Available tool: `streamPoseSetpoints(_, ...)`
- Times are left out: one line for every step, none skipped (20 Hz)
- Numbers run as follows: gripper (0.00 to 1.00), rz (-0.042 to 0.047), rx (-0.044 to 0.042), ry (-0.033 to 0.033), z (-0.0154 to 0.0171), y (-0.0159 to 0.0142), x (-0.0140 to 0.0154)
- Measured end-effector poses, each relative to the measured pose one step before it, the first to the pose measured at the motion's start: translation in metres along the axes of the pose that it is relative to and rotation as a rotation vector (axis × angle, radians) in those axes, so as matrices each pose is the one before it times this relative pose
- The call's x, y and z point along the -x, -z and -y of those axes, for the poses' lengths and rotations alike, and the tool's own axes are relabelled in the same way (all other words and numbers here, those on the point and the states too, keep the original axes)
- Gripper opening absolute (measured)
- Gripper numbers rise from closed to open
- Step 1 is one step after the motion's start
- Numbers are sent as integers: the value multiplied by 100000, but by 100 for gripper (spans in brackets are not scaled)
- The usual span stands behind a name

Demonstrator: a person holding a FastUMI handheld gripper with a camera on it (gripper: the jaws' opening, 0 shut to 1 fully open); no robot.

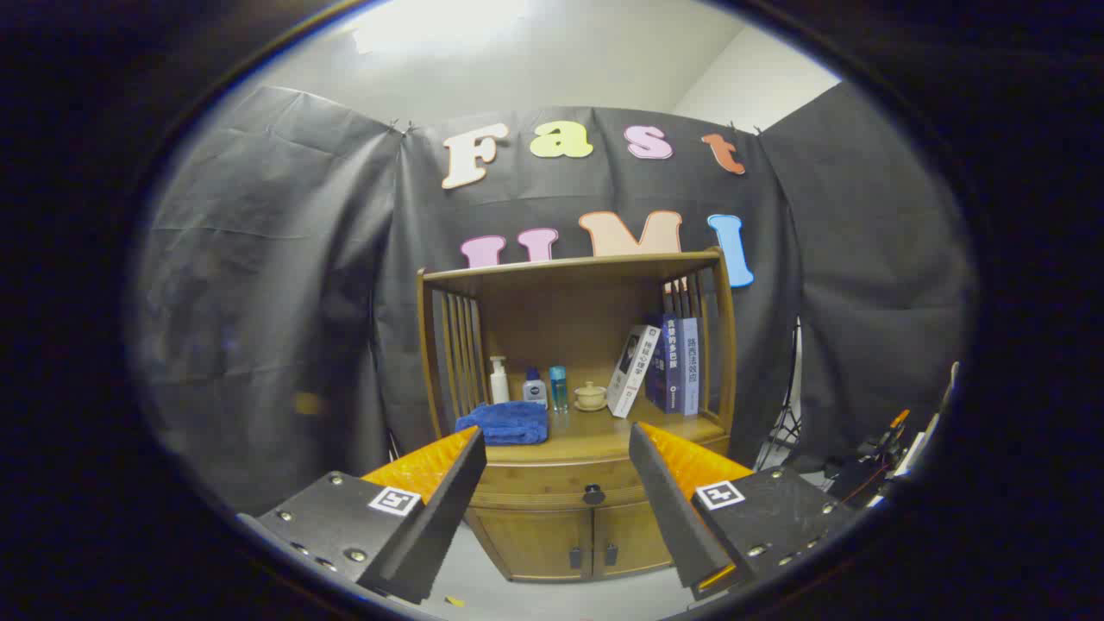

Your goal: Pull open the drawer, take out the items inside it, and place them on the countertop above the cabinet.

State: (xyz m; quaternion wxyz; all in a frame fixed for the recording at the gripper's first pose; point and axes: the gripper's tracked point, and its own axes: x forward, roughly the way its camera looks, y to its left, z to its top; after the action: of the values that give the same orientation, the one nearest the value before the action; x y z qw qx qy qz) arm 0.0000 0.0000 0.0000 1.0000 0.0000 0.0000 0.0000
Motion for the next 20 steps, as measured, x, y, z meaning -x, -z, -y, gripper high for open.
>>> streamPoseSetpoints(100, 6, 150, 61, -44, 80, -22)
streamPoseSetpoints(100, 308, 520, 226, -20, -138, 53)
streamPoseSetpoints(100, 332, 360, -27, -49, -91, 136)
streamPoseSetpoints(100, 492, 623, -103, -136, -126, 26)
streamPoseSetpoints(100, 386, 504, 293, 39, -20, 55)
streamPoseSetpoints(100, 403, 201, -1, 12, -113, 25)
streamPoseSetpoints(100, 298, 190, -144, -147, 0, 40)
streamPoseSetpoints(100, 189, 224, 427, 12, 1, 26)
streamPoseSetpoints(100, 19, 393, -78, 1, 39, -31)
streamPoseSetpoints(100, -83, 295, 311, 29, 43, -3)
streamPoseSetpoints(100, -93, 203, 4, -14, 155, 52)
streamPoseSetpoints(100, 133, -13, 23, -96, -89, 106)
streamPoseSetpoints(100, -18, -38, -139, -40, 50, 36)
streamPoseSetpoints(100, 269, -21, -76, 0, -46, -30)
streamPoseSetpoints(100, 92, 136, 1, -21, -8, 0)
streamPoseSetpoints(100, 106, -72, -23, -66, -23, 68)
streamPoseSetpoints(100, 61, -55, -343, -169, 80, 48)
streamPoseSetpoints(100, -101, -22, -23, -64, 20, 42)
streamPoseSetpoints(100, -49, 172, 68, 106, 88, -103)
streamPoseSetpoints(100, -3, 299, 88, -69, 19, -14)
